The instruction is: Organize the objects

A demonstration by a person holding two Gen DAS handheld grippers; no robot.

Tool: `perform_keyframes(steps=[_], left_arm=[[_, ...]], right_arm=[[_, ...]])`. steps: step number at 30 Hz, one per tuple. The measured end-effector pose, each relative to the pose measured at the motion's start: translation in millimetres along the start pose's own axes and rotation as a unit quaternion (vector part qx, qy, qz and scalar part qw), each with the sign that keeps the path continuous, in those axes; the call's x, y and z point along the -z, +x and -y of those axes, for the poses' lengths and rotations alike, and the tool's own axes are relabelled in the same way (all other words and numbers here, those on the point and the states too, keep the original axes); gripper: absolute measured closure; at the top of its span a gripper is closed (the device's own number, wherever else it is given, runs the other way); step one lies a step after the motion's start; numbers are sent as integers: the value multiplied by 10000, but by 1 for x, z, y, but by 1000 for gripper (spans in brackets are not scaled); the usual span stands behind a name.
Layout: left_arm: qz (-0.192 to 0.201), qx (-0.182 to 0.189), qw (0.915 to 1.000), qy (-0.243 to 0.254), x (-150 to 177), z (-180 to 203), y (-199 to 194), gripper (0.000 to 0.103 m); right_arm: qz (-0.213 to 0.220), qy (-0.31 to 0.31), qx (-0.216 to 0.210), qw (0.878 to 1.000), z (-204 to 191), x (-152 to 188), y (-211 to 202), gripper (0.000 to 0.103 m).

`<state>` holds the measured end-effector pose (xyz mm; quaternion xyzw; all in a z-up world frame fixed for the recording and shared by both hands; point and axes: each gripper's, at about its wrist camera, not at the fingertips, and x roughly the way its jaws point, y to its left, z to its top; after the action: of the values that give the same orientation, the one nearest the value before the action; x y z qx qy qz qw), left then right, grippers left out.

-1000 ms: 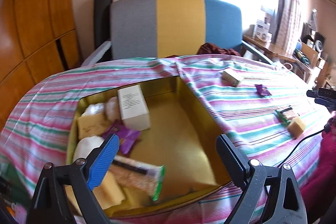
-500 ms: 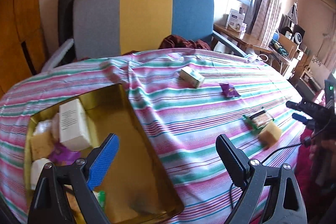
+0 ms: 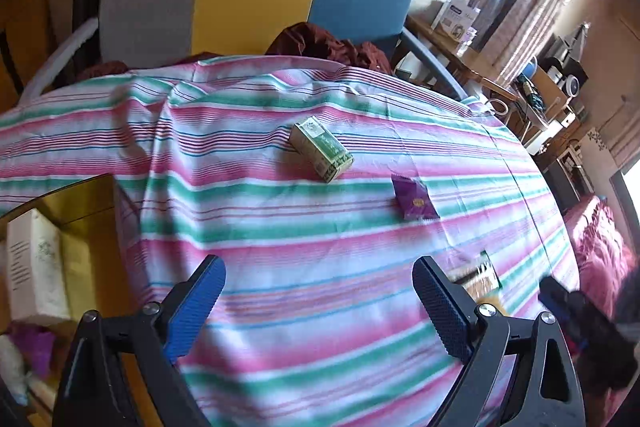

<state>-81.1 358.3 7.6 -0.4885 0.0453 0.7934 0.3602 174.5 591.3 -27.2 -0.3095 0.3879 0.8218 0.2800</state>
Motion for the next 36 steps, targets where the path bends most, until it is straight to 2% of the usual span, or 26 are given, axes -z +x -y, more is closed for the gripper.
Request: perform_keyframes(steps=[7, 12, 17, 19, 20, 22, 25, 26, 30, 36], left_arm=[[-25, -375, 9992, -168, -49, 11, 64, 8], [-228, -546, 9976, -359, -77, 11, 107, 24], [-371, -667, 9959, -477, -95, 15, 139, 24], [-630, -746, 9945, -380, -98, 17, 158, 26], [-780, -762, 9932, -404, -98, 16, 166, 34], [-699, -842, 9933, -361, -97, 17, 167, 36], [-737, -1025, 9919, -136, -92, 17, 164, 58], [-718, -1054, 9918, -61, -90, 15, 162, 72], [-701, -773, 9945, 37, -73, 8, 146, 72], [-589, -626, 9957, 334, -14, 15, 111, 72]], right_arm=[[-274, -107, -128, 9995, -4, 2, 12, 38], [-373, -84, -206, 9991, -4, 2, 16, 38], [-446, -51, -296, 9986, -3, 2, 17, 38], [-461, -41, -303, 9985, -3, 2, 18, 38], [-461, -40, -303, 9985, -3, 2, 18, 38], [-445, -37, -293, 9986, -3, 2, 18, 38], [-437, -89, -289, 9986, -5, 2, 18, 38], [-441, -102, -294, 9985, -5, 2, 18, 38], [-431, -119, -303, 9985, -6, 2, 18, 38], [-433, -55, -347, 9984, -3, 1, 17, 38]])
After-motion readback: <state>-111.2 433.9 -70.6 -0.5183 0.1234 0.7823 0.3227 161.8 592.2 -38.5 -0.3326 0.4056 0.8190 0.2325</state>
